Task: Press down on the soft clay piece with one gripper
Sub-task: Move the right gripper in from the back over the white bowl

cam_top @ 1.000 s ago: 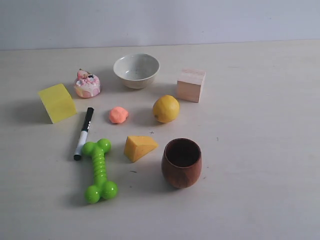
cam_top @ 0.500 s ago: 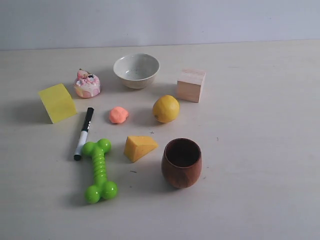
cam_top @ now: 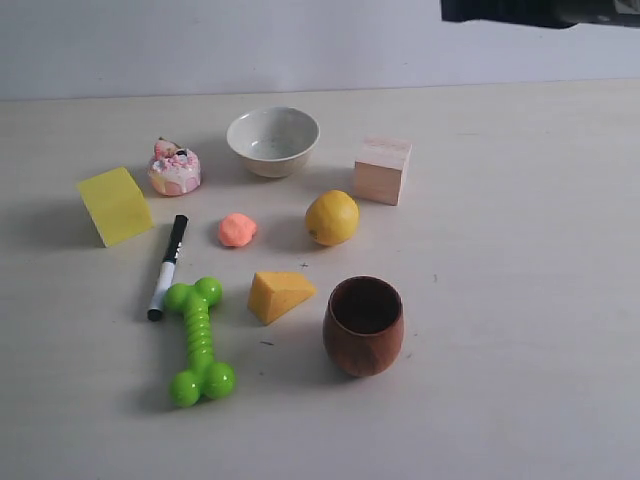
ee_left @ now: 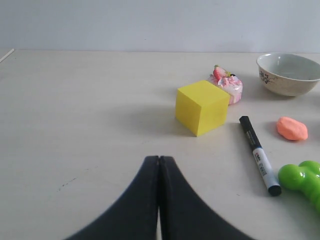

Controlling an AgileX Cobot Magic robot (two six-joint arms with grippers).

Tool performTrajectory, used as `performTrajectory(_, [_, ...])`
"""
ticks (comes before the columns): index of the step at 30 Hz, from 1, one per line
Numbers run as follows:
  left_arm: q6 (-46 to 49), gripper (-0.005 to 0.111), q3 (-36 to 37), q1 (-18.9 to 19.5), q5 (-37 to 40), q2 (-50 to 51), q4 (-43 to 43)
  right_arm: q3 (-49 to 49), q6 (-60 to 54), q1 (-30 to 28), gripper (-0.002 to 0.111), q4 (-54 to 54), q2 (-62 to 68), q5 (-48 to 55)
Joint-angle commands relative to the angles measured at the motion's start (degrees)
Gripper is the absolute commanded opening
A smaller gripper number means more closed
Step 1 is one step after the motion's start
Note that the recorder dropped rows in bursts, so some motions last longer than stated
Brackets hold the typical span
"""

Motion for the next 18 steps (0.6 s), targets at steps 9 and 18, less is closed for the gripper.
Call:
performTrajectory(9, [0.0,0.000,-0.1,-0.3,-0.6,-0.1,-0.2,-8.3,-13.0,4.5,0.000,12.5,6.0,16.3])
performTrajectory(18, [0.0,0.000,-0.1,-0.3,-0.6,-0.1,-0.2,-8.5,-13.0,4.5,0.000,19.2,11.6,9.7])
